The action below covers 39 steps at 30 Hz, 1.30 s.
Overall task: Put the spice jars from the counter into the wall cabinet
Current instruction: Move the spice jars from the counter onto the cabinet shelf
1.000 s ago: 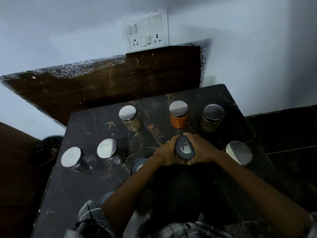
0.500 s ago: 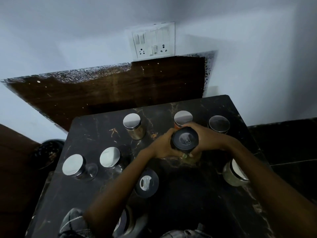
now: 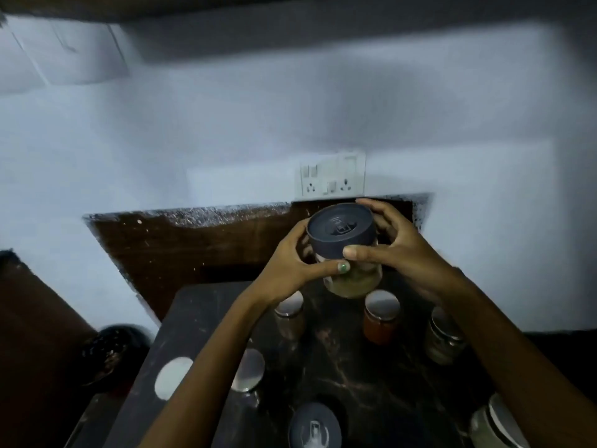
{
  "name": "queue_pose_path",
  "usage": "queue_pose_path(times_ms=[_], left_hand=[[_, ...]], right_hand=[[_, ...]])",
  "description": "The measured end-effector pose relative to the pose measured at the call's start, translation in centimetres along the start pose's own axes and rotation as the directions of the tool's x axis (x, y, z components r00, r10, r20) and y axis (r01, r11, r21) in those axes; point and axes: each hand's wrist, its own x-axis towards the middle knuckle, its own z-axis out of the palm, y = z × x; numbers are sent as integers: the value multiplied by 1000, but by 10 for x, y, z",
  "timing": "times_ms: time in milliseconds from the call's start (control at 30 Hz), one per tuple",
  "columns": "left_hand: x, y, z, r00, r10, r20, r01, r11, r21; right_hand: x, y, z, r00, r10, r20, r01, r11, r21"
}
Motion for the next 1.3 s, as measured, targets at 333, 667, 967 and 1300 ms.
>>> queue_pose_path(times_ms=[333,667,967,1300], left_hand=[[6,106,-66,934,274,-231,-261,962,83],[11,163,-89,863,316,-394,-321,945,55],[2,167,-83,818,497,-290,-451,867,214],[-11,154,-81,779,587,-220,-526,803,281]], right_hand=[[41,-101,61,910,-362,-201,391,912,125],[35,-118,120,681,-676,-282,529,720,-449],[48,-141,121,707,-586,-395,604,792,-93],[69,-144,105,866,-451,-213,499,781,375]])
